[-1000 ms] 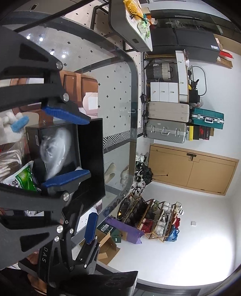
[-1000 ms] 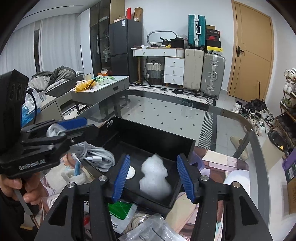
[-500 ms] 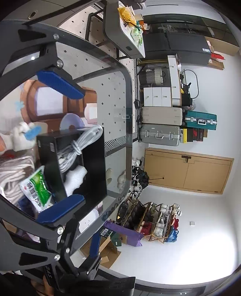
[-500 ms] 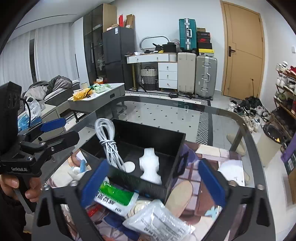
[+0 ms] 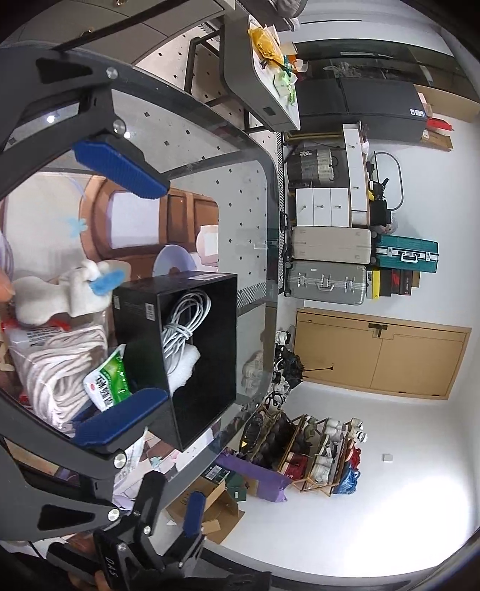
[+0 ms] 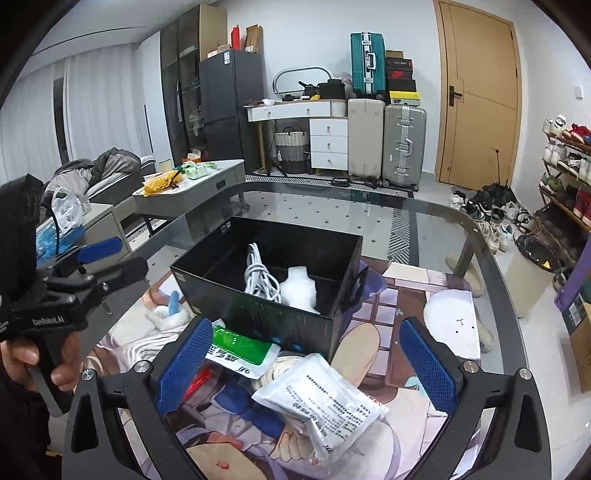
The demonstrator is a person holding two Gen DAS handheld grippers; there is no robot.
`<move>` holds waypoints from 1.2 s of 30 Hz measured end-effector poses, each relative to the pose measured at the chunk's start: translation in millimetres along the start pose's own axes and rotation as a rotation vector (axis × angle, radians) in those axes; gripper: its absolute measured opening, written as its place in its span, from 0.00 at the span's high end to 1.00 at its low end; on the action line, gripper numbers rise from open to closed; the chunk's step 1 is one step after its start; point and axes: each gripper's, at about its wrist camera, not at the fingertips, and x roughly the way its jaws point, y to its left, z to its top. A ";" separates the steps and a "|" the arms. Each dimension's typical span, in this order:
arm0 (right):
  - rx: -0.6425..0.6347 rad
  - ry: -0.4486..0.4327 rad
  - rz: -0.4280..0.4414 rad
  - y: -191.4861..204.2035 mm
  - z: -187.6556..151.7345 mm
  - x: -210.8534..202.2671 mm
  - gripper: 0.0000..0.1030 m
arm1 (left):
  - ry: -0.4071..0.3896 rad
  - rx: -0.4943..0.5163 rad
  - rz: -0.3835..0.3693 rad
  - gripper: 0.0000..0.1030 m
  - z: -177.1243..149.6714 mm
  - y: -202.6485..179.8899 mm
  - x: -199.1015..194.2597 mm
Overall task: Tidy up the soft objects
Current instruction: 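Move the right gripper back to the pile toward the white printed bag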
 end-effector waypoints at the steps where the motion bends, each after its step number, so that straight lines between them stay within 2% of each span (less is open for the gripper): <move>1: -0.006 0.000 0.000 1.0 -0.5 -1.2 0.01 | 0.005 0.006 0.001 0.00 -1.8 -2.2 -1.0; 6: -0.022 -0.002 -0.001 0.5 -2.4 -6.4 0.01 | 0.023 0.013 0.003 0.00 -9.3 -4.9 -3.5; 17: 0.037 0.011 -0.001 -23.8 -4.1 -7.3 0.01 | 0.052 0.050 0.044 0.00 -29.5 -10.4 -7.1; 22: 0.044 0.018 -0.008 -30.0 -6.0 -8.6 0.01 | 0.077 0.039 0.028 0.00 -35.7 -9.9 -5.4; 36: 0.034 0.097 -0.022 -45.6 -20.5 4.0 0.01 | 0.113 0.046 0.027 0.00 -39.7 -0.2 0.8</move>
